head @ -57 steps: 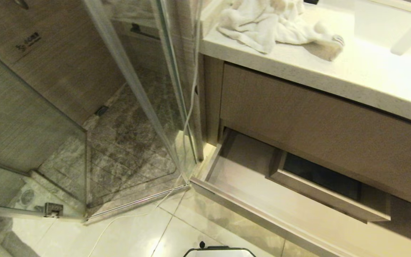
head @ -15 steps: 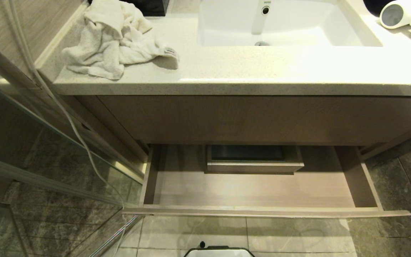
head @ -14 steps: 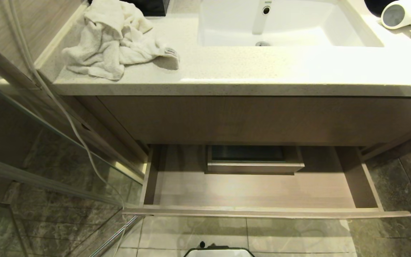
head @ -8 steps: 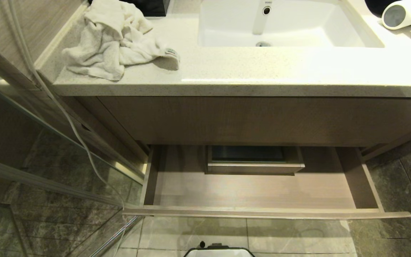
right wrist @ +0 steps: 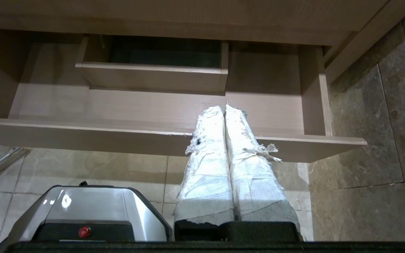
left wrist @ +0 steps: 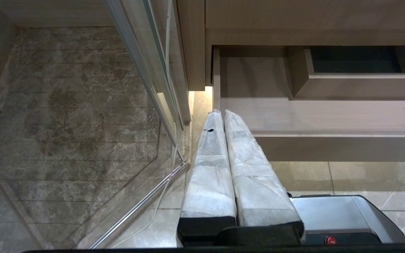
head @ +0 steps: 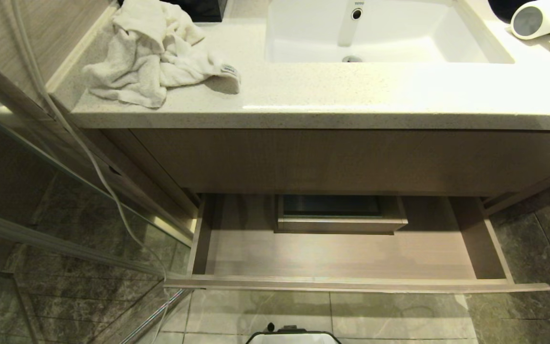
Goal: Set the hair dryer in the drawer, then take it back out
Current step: Pick up the hairdryer
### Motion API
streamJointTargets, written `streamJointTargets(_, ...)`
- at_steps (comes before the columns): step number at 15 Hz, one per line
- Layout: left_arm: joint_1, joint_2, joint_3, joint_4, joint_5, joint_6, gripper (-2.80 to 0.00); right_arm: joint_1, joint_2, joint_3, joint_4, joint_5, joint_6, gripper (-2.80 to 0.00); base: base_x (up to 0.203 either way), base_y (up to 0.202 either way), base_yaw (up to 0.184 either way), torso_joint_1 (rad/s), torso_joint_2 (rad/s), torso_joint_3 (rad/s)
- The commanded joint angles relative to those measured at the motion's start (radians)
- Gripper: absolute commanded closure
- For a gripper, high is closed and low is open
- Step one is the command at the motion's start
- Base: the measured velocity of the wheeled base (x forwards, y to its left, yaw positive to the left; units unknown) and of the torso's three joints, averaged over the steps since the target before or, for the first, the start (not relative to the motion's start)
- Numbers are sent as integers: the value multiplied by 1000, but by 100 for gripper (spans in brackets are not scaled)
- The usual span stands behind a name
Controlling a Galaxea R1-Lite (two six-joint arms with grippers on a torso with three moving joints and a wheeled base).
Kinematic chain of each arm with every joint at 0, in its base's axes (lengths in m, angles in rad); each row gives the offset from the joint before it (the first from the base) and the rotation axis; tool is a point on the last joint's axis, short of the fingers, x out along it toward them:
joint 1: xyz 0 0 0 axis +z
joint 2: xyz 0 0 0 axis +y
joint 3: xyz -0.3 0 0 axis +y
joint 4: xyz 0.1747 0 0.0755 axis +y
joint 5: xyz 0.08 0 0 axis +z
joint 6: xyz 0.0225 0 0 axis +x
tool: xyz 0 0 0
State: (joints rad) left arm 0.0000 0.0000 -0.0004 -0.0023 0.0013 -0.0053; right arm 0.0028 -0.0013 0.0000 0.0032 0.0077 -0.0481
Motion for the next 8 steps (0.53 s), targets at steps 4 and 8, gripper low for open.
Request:
streamJointTargets(4,0,0,0,-1,0,-1,0,0,0,0,0,0,-1,0,0,0,0,180,-353,-170)
streamJointTargets(8,0,1,0,-1,-1,-1,0,0,0,0,0,0,-4,0,0,0,0,298,-574,-277)
